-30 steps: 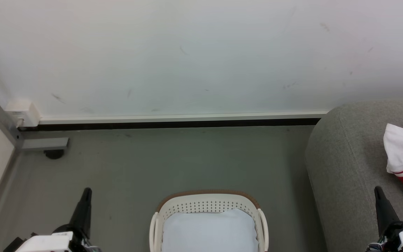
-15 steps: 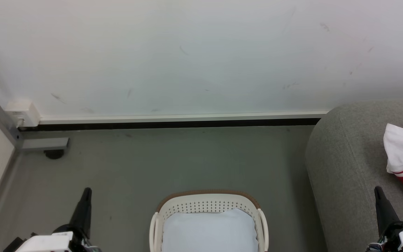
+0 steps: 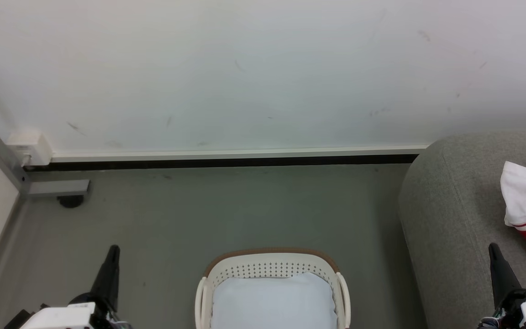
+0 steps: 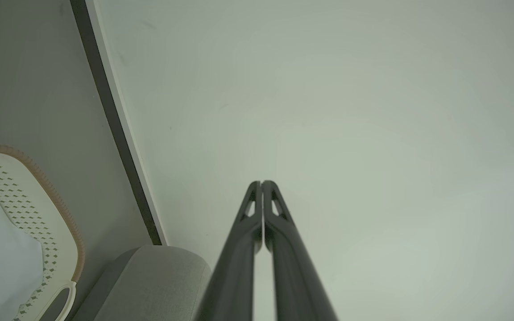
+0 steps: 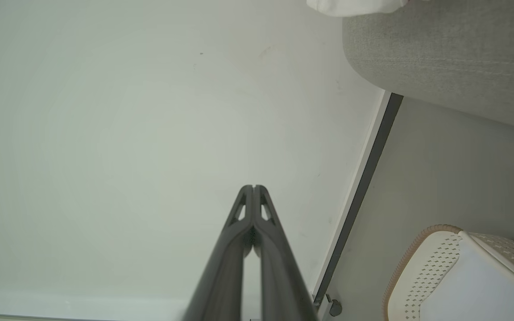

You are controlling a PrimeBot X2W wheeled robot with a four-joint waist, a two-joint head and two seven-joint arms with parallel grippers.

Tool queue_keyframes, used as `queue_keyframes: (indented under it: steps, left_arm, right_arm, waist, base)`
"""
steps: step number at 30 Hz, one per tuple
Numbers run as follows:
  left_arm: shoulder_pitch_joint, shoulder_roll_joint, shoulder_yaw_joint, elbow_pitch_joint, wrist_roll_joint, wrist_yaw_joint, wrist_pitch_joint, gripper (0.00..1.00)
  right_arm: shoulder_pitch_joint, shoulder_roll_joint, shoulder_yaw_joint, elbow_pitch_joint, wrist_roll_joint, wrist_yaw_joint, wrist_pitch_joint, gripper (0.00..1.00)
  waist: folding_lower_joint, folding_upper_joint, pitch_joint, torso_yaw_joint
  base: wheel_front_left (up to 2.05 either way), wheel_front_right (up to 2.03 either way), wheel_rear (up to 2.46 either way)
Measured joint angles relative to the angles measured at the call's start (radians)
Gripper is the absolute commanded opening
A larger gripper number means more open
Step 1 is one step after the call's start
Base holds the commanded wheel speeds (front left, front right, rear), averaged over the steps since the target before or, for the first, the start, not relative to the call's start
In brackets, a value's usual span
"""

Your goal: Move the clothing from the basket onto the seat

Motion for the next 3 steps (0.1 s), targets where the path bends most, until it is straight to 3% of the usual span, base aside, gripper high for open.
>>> queue_keyframes:
  steps: [3]
  left_arm:
    - [0.000, 0.000, 0.000, 0.000, 0.000, 0.000, 0.000, 0.00]
  right_arm:
    - [0.000, 0.000, 0.000, 0.000, 0.000, 0.000, 0.000, 0.00]
  waist:
    - [0.0000, 0.0000, 0.000, 0.000]
  base:
    - [0.00, 0.00, 0.00]
